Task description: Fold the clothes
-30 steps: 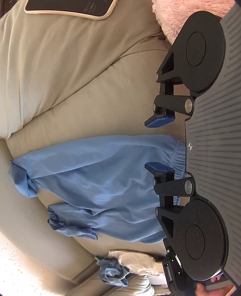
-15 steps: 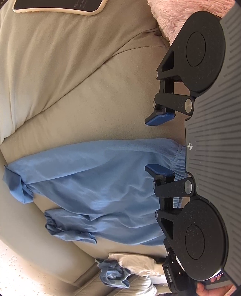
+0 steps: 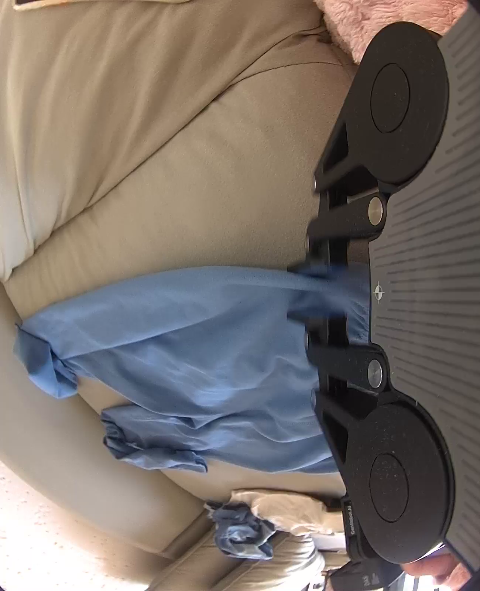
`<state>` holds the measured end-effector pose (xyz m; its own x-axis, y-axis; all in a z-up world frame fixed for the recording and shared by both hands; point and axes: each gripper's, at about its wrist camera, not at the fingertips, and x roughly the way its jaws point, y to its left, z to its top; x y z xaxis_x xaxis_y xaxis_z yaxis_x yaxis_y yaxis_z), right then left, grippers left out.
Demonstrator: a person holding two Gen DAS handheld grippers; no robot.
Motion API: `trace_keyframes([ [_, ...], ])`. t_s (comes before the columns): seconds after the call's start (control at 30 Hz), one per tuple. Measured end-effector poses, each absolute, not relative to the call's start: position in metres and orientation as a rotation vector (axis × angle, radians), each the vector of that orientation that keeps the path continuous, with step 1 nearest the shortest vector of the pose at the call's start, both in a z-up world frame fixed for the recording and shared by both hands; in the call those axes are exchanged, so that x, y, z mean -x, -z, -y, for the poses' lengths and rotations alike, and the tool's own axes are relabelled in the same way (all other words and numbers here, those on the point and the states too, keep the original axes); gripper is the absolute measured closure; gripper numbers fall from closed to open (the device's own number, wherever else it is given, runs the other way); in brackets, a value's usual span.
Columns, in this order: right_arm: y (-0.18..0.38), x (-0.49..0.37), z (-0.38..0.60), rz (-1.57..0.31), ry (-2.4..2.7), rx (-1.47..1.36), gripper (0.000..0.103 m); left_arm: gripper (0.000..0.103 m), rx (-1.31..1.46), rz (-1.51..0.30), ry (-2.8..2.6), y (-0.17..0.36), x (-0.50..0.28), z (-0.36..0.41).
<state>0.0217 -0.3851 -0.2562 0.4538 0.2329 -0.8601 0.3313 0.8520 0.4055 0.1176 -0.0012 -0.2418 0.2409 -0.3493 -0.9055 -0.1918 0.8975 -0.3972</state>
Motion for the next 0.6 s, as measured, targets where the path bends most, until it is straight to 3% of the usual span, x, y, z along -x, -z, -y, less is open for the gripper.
trace_keyframes([
  [0.17,0.223,-0.024,0.353,-1.13,0.037,-0.246,0.103,0.1,0.328,-1.28,0.09,0.2,-0.099,0.008],
  [0.33,0.195,0.0,0.339,-1.148,0.005,-0.123,0.103,0.1,0.227,-1.318,0.101,0.18,-0.061,0.008],
  [0.47,0.196,0.035,0.334,-1.205,-0.01,-0.112,0.103,0.099,0.15,-1.436,0.088,0.208,-0.033,0.011],
  [0.6,0.234,0.048,0.325,-1.308,0.012,-0.087,0.101,0.089,0.125,-1.52,0.052,0.238,-0.036,0.013],
])
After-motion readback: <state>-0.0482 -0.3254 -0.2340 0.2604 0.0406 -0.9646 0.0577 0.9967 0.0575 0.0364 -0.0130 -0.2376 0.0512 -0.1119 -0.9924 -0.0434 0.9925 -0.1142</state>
